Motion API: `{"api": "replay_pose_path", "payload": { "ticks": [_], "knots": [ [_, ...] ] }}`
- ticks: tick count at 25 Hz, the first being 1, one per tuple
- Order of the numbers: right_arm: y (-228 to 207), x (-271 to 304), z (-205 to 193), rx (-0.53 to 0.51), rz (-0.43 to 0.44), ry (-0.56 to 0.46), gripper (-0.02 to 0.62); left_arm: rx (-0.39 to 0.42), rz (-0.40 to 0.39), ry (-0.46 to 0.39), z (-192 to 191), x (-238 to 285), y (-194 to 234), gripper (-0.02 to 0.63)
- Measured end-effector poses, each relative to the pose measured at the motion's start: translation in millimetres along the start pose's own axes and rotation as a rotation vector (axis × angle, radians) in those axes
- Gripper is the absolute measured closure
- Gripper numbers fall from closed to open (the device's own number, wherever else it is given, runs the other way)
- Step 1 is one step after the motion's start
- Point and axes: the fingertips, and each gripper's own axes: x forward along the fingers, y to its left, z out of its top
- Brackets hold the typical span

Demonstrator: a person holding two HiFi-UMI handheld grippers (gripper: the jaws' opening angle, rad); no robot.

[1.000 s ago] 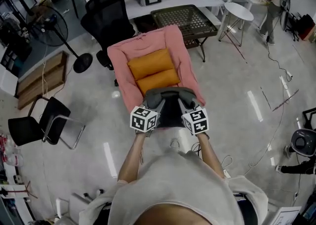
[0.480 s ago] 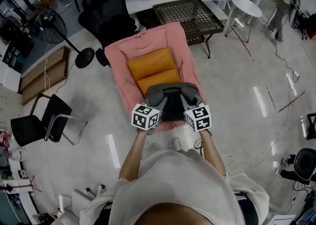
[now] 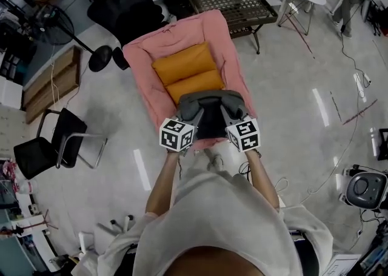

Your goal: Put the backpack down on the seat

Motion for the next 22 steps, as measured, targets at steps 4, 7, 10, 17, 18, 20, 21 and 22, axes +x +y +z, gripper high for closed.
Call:
{"api": "replay_pose_path", "payload": {
  "ticks": [4, 7, 10, 17, 18, 20, 21, 22],
  "knots": [
    [0, 12, -4, 0.002, -0.005, 0.022, 0.568, -0.018, -0.012, 0.013, -6, 4, 11, 0.589],
    [1, 23, -6, 0.004, -0.013, 0.033, 0.568, -0.021, -0.02, 0.022, -9, 7, 23, 0.589],
    [3, 34, -9, 0.01, -0.014, 0.051, 0.568, -0.032, -0.025, 0.029, -13, 8, 34, 0.589],
    [6, 52, -25, 0.03, -0.02, 0.096, 0.568, -0.07, -0.043, 0.063, -31, 16, 52, 0.589],
    [6, 55, -28, 0.033, -0.019, 0.102, 0.568, -0.075, -0.044, 0.069, -34, 17, 54, 0.589],
    [5, 61, -33, 0.041, -0.019, 0.116, 0.568, -0.084, -0.046, 0.081, -40, 21, 59, 0.589],
    [4, 65, -35, 0.044, -0.019, 0.122, 0.568, -0.089, -0.047, 0.085, -42, 23, 62, 0.589],
    [3, 68, -38, 0.047, -0.018, 0.129, 0.568, -0.095, -0.049, 0.089, -44, 25, 65, 0.589]
  ]
}}
